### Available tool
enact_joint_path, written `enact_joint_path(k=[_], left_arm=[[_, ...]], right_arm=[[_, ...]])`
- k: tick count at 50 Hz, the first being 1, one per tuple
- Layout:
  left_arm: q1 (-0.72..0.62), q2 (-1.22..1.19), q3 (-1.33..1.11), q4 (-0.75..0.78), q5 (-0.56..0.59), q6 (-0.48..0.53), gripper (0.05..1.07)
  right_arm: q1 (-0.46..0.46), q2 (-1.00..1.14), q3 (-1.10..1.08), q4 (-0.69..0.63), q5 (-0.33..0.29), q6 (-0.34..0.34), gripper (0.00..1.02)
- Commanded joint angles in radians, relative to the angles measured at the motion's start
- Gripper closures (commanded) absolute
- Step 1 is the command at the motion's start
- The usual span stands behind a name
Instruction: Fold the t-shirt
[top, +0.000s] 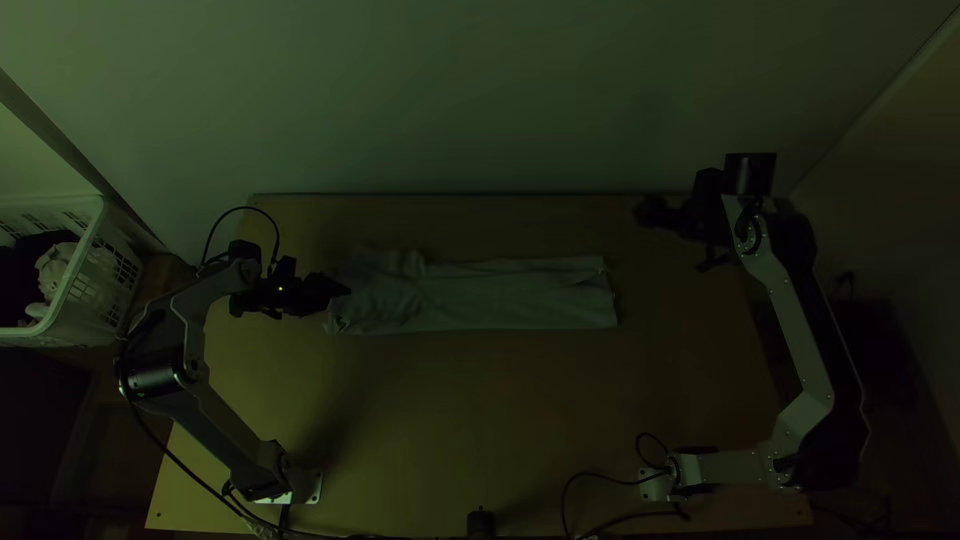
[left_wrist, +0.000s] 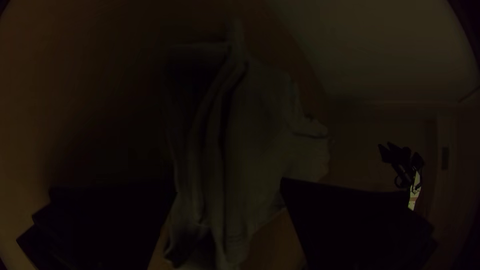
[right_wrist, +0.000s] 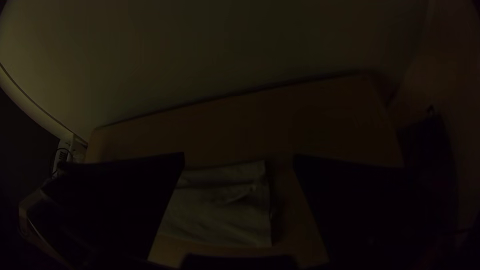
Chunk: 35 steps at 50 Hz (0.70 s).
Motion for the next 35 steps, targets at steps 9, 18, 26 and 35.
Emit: enact_joint_path(k=[9, 18, 26, 35], left_arm=[[-0.161, 0.023, -0.057, 0.148, -0.087, -0.193, 0.09], [-0.251, 0.016, -0.053, 0.176, -0.260, -0.269, 0.11], [-0.280, -0.044, -0.065, 0.170, -0.403, -0.268, 0.70], [-0.242, -0.095, -0.048, 0.134, -0.449, -0.226, 1.05]], right_arm=[[0.014, -0.047, -0.041, -0.004, 0.004, -0.021, 0.03], [0.023, -0.062, -0.061, -0.004, 0.004, -0.019, 0.03], [0.032, -0.077, -0.097, 0.014, 0.004, -0.019, 0.03], [0.034, -0.084, -0.130, 0.020, 0.004, -0.016, 0.03]])
